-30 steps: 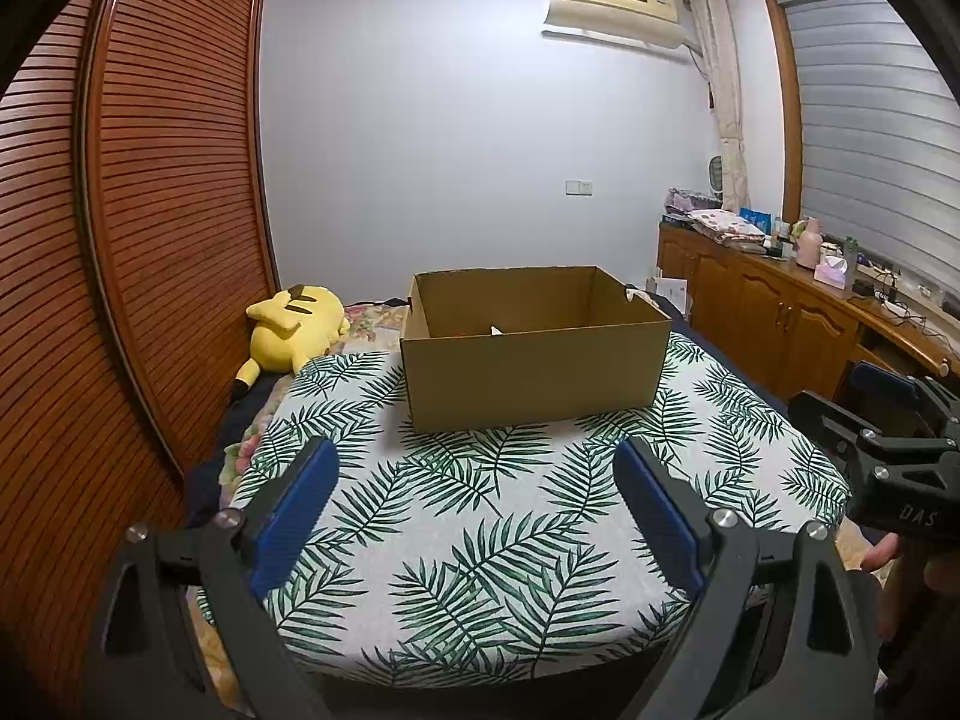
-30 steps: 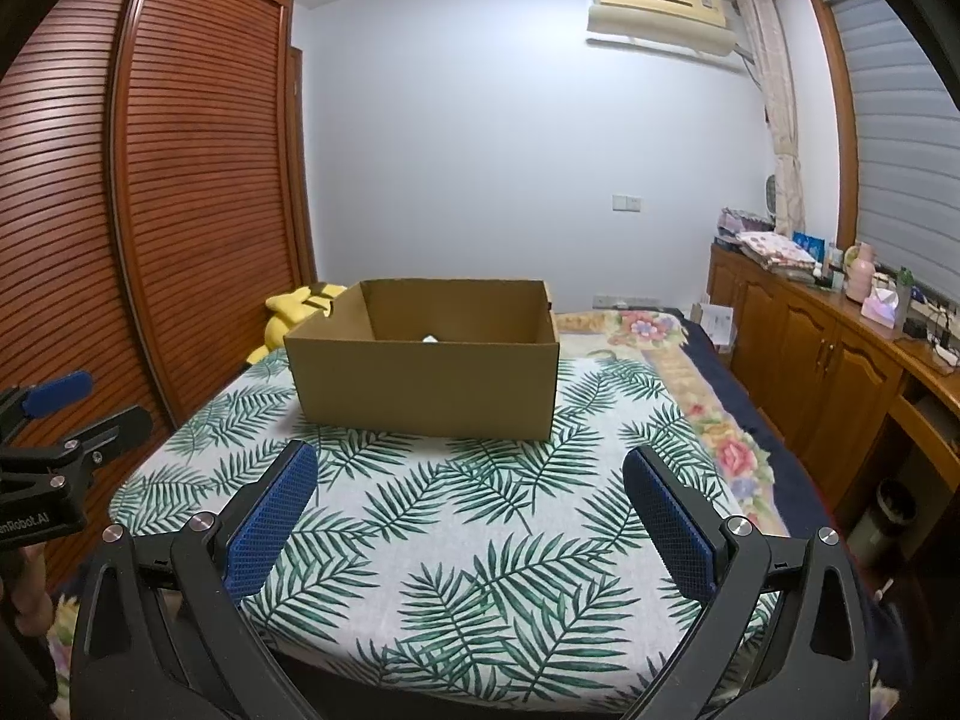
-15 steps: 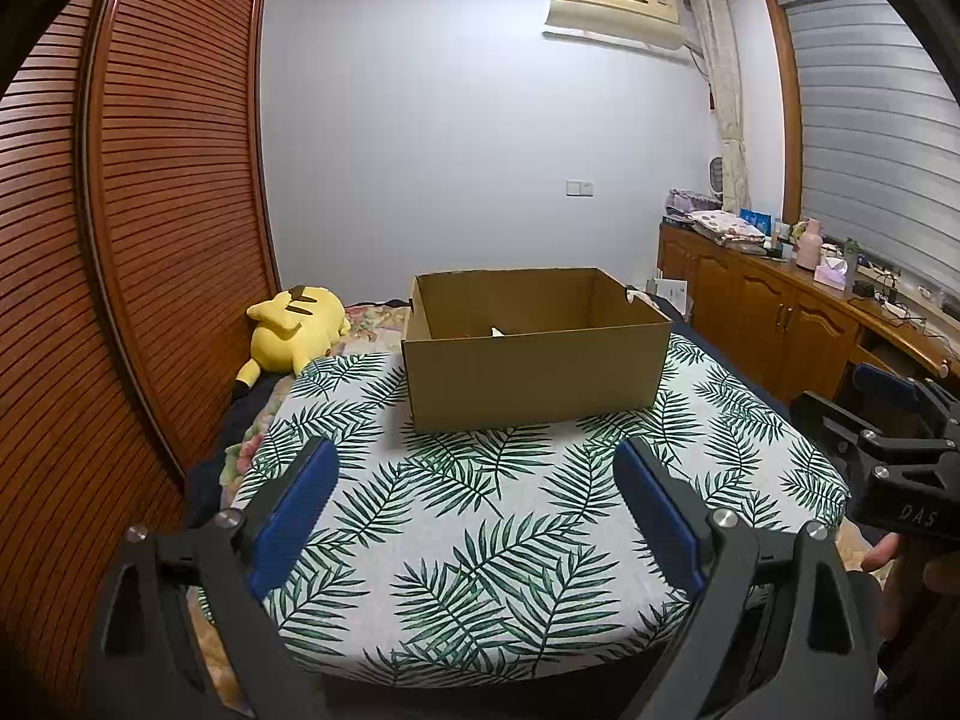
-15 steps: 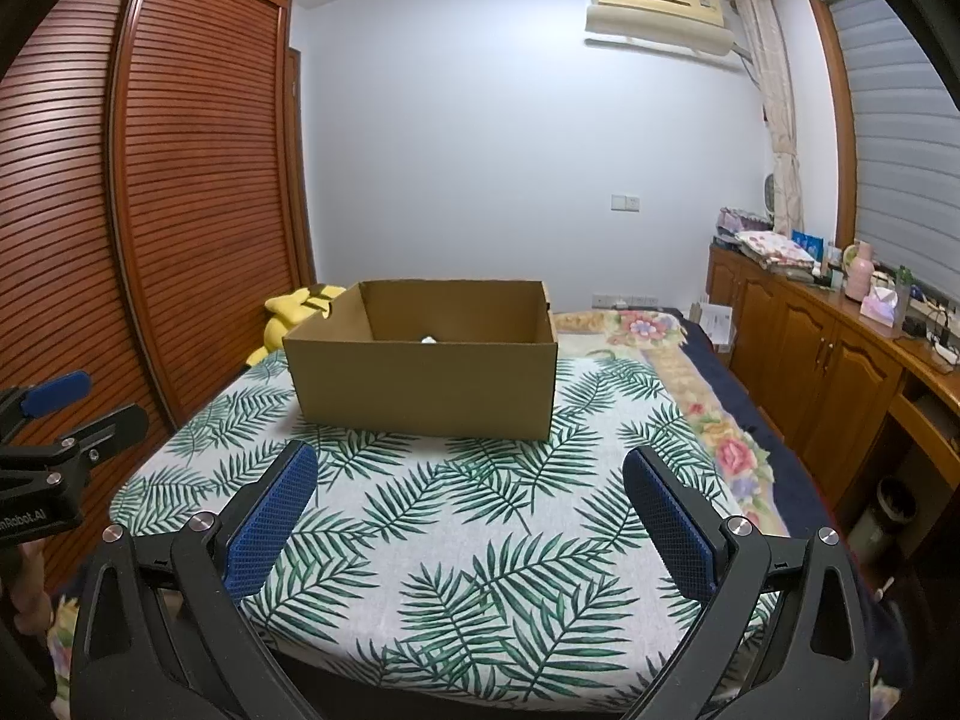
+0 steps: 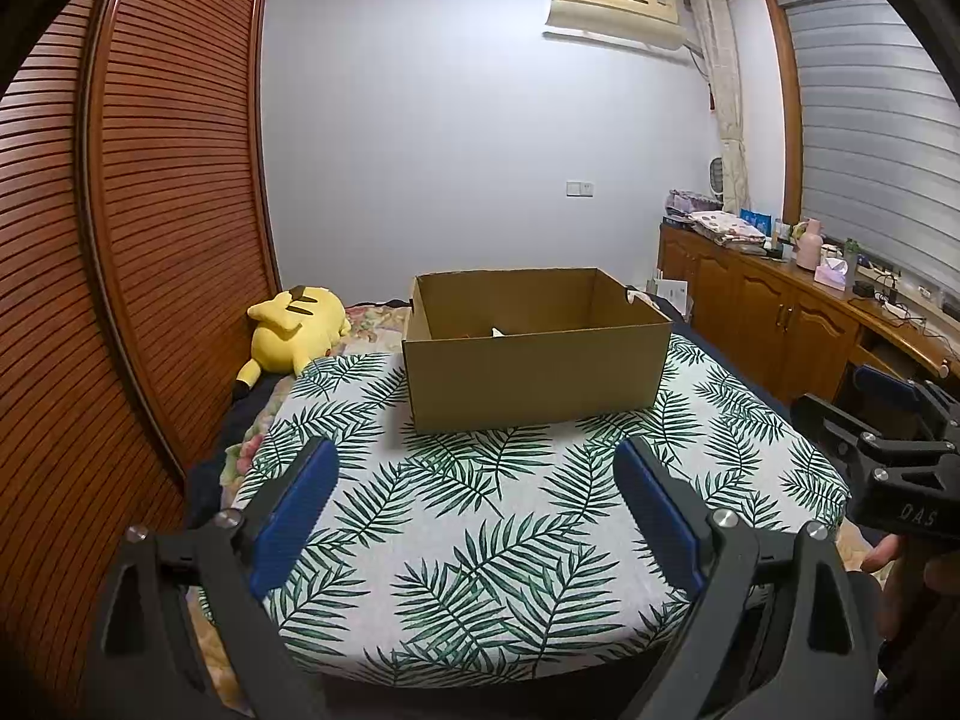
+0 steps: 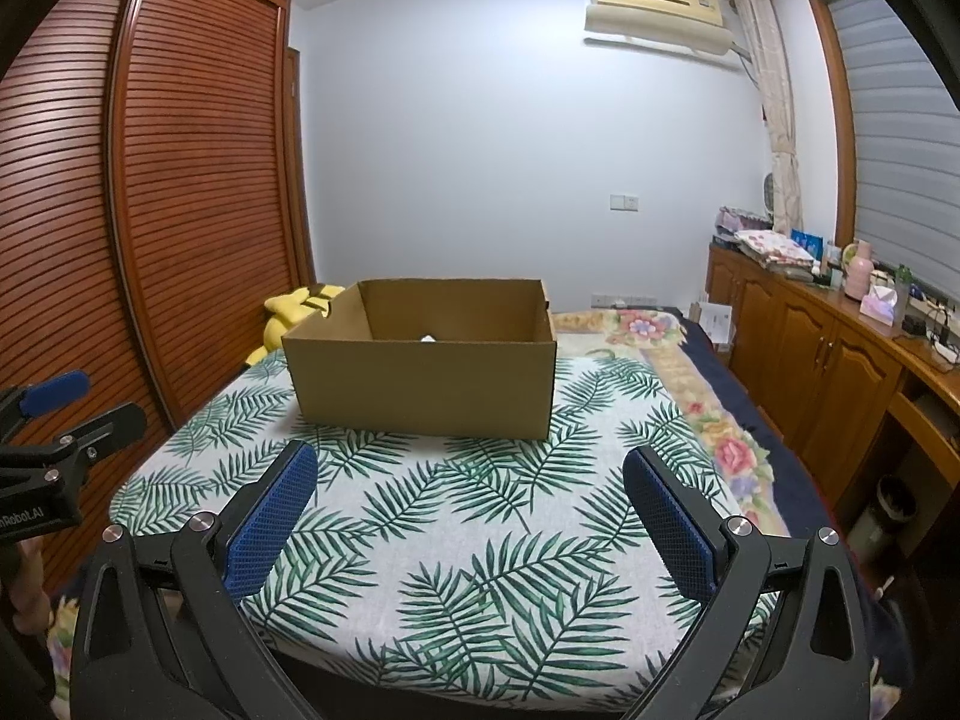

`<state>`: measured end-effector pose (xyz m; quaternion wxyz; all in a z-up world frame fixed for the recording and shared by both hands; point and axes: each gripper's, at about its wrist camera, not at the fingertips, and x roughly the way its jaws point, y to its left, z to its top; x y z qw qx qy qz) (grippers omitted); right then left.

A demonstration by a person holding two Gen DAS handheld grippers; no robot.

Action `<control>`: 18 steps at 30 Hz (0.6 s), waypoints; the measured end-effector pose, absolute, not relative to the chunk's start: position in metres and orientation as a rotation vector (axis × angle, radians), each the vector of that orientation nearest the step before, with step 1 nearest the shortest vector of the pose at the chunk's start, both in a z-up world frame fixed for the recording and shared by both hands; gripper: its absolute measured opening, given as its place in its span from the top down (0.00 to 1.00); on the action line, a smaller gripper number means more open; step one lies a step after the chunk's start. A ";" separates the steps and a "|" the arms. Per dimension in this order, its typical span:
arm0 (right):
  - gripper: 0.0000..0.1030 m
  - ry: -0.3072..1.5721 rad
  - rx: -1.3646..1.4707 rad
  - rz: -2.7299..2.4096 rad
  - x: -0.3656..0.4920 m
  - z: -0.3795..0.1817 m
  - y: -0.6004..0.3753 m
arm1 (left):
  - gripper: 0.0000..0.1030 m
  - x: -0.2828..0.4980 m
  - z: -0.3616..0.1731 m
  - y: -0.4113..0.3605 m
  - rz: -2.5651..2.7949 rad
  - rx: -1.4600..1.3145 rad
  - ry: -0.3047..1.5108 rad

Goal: Organize snacks

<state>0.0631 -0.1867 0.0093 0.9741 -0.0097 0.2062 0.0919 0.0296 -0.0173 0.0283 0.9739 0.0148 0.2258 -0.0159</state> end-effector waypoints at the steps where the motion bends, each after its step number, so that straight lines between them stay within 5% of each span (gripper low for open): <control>1: 0.00 0.416 -0.019 0.185 0.063 0.009 -0.187 | 0.09 0.030 0.028 -0.018 -0.032 0.031 0.455; 18: 0.00 0.419 -0.022 0.185 0.063 0.009 -0.186 | 0.09 0.029 0.031 -0.017 -0.032 0.028 0.456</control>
